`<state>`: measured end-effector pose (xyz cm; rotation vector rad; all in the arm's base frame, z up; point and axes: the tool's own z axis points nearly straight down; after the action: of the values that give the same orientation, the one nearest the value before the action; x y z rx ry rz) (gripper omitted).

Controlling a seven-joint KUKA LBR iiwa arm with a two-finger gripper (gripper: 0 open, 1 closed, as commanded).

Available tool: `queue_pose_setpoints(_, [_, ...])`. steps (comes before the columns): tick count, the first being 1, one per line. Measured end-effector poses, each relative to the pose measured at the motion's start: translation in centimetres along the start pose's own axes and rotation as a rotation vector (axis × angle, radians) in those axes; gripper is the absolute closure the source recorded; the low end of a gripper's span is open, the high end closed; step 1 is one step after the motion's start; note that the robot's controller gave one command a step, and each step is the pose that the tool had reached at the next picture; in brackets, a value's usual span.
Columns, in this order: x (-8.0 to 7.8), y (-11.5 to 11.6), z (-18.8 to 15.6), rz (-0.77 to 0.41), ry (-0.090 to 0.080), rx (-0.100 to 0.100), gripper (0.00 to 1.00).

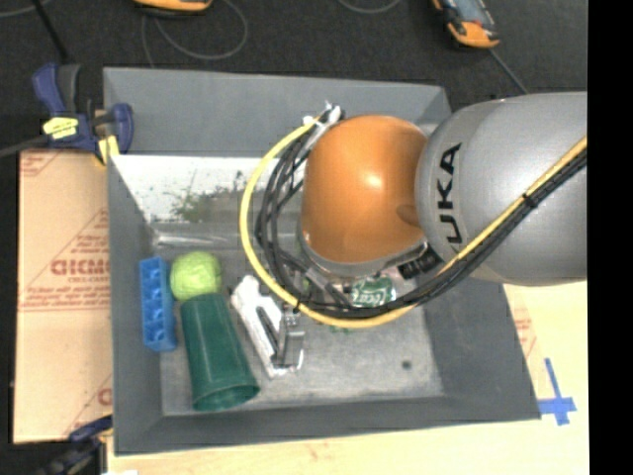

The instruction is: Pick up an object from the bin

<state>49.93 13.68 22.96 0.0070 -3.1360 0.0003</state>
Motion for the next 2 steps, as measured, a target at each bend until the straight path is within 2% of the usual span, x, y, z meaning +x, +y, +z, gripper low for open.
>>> queue_pose_setpoints(1, [-0.1,-0.1,-0.4,0.004,-0.008,-0.001,0.0])
queue_pose_setpoints(2, [-1.1,-2.1,2.7,-0.024,-0.014,-0.002,0.0])
